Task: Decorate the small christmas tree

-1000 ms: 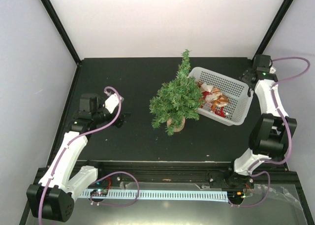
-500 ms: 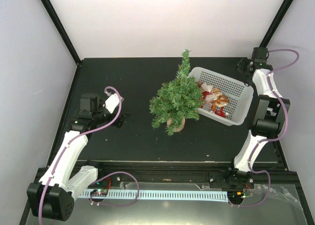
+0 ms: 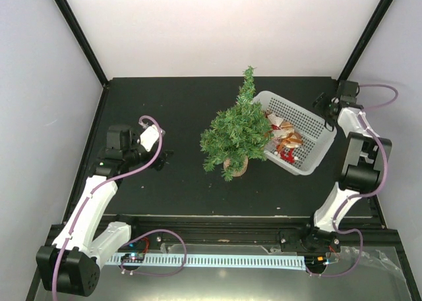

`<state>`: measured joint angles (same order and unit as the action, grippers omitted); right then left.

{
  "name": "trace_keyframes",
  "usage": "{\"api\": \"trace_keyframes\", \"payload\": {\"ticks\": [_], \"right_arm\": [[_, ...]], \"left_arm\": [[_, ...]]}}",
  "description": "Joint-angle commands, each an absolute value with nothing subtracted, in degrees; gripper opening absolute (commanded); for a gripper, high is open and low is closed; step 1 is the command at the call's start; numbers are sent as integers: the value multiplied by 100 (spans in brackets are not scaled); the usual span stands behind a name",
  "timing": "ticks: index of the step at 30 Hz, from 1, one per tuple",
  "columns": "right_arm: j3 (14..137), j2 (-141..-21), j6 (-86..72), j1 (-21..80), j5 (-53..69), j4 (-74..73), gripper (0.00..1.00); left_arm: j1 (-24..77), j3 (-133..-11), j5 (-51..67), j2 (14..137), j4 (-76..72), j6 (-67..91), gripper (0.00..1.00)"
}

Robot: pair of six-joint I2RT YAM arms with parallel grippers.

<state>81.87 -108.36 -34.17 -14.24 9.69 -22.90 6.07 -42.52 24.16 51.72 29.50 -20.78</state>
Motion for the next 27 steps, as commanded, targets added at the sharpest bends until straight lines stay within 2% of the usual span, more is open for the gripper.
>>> {"api": "trace_keyframes", "payload": {"ticks": [1,7,12,19,24,27], "right_arm": [[7227,-10167,-3824,-1402,1513,-2089,77],[5820,-8818,-4141,-1140,1780,-1801,77],[6095,-8314,-3673,-1030,1262,-2212,77],[7395,-9330,-2674,-732,1695,-3005,78],[7623,-9635,-2199,-679,2358,-3047,81],[7768,-9634,-1749,-547,2175,-3171,83]], "left_arm": [[565,-4254,2455,5120,2905,-2048,99],[565,-4254,2589,5110,2888,-2048,99],[577,-4270,2646,5232,2869,-2064,99],[575,-4255,2600,5180,2874,-2074,99],[574,-4238,2646,5180,2887,-2104,99],[574,-4253,2755,5194,2908,-2171,99]]}}
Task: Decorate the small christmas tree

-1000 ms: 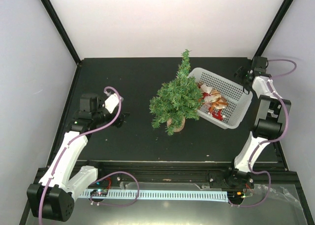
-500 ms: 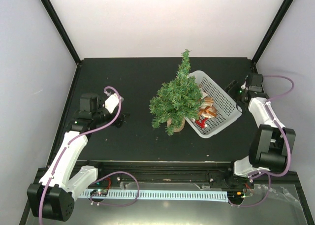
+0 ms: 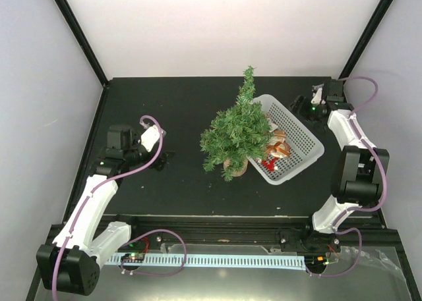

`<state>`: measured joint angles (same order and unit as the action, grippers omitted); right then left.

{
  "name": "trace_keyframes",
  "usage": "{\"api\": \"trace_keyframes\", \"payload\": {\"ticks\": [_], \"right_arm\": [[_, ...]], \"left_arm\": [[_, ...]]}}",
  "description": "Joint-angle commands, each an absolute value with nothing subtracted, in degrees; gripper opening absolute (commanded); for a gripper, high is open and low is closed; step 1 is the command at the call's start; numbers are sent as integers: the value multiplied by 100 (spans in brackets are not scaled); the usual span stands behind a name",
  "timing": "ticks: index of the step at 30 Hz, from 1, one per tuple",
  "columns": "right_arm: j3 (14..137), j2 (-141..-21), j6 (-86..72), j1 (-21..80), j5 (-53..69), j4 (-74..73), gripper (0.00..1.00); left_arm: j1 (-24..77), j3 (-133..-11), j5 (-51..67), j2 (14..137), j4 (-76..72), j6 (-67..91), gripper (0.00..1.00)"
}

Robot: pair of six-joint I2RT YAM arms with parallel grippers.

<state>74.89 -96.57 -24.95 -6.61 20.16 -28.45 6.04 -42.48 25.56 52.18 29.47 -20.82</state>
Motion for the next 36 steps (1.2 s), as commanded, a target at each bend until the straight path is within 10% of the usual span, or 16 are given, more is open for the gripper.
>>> {"api": "trace_keyframes", "payload": {"ticks": [1,26,36], "right_arm": [[7806,-9612,-1611,-523,2062,-3209,83],[8029,-10330,-935,-28,591,-3958,82],[7951,-10427,-1279,-17,-67,-4011,59]], "left_arm": [[576,-4248,2789,5187,2921,-2191,99],[572,-4201,2926,5131,2900,-2329,99],[575,-4192,2907,5098,2892,-2325,99]]}}
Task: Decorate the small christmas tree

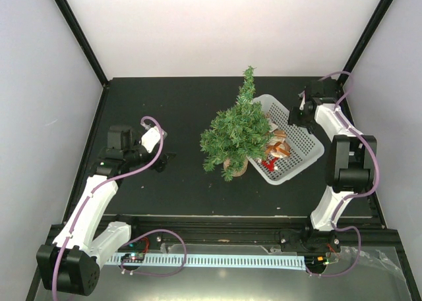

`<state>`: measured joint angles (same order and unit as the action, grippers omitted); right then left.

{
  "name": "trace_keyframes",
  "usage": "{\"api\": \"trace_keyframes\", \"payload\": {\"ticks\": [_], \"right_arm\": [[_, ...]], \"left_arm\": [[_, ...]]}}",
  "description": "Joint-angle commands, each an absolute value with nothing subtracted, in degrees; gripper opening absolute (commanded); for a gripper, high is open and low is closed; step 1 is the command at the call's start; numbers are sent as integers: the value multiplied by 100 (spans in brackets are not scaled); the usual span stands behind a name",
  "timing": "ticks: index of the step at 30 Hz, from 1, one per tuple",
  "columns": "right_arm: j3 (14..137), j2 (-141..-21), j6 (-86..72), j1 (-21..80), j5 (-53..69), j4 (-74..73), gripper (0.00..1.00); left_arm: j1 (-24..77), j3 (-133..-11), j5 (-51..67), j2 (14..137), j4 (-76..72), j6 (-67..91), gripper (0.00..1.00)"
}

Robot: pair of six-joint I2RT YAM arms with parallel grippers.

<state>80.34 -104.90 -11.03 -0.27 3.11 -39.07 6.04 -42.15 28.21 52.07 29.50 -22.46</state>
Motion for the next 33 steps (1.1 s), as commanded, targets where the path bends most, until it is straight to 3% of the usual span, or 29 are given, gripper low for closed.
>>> {"api": "trace_keyframes", "payload": {"ticks": [1,4,9,16,22,27,30,33], "right_arm": [[7954,-10432,-1321,-13,-163,-4026,56],[7925,-10431,-1395,-26,-455,-4089,46],[7872,-10459,-1618,-20,-1193,-4274,41],[7751,-10250,-2169,-314,-2328,-4492,48],[7729,-9450,-2385,-471,-2752,-4364,64],[7953,-8886,-2437,-437,-2495,-4391,72],[7778,-8570,-2396,-214,-1813,-4184,69],[7492,-8379,-2372,175,-1460,-4046,58]], "left_arm": [[576,-4191,2903,5098,2886,-2321,99],[575,-4189,2909,5098,2891,-2325,99],[572,-4201,2917,5063,2909,-2312,99],[580,-4214,2985,5070,2943,-2303,99],[572,-4219,2994,5105,2944,-2298,99],[573,-4234,3014,5161,2944,-2284,99],[575,-4250,3008,5198,2944,-2277,99],[575,-4263,2973,5236,2949,-2276,99]]}}
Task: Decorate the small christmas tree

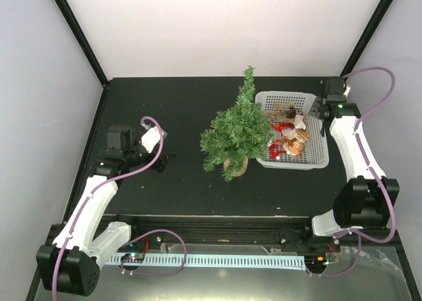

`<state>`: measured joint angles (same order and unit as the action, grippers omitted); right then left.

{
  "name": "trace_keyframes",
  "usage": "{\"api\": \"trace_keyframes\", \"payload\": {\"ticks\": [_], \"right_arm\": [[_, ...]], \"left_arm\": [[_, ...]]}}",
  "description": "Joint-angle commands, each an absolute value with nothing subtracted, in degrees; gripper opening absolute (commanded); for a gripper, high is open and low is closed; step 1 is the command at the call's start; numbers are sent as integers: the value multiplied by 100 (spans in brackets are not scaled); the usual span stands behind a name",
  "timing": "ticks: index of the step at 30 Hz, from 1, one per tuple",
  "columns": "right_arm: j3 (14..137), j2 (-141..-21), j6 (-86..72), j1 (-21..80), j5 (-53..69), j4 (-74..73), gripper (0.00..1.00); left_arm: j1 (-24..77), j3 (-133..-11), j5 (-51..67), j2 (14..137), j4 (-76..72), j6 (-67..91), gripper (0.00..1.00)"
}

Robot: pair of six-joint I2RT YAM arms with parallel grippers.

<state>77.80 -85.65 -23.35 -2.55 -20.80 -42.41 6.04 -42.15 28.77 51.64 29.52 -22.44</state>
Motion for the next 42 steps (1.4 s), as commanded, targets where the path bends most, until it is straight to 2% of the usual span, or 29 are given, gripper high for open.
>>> {"api": "trace_keyframes", "payload": {"ticks": [1,5,14,19,36,42], "right_arm": [[7379,-8357,-2396,308,-1291,-4033,54],[6780,-8149,-2550,838,-909,-3908,39],[5521,-7620,-3111,1109,-365,-3408,31],[5228,-7528,-3268,1272,-534,-3499,26],[4103,-6764,-3556,1387,-455,-3495,22],[3856,-6373,-3841,1769,-536,-3776,20]], "left_arm": [[573,-4259,2964,5238,2945,-2272,99],[580,-4269,2945,5279,2944,-2270,99],[575,-4289,2876,5387,2974,-2267,99],[579,-4289,2885,5361,3015,-2276,99],[578,-4292,2843,5388,3032,-2276,99],[576,-4315,2864,5392,3032,-2261,99]]}}
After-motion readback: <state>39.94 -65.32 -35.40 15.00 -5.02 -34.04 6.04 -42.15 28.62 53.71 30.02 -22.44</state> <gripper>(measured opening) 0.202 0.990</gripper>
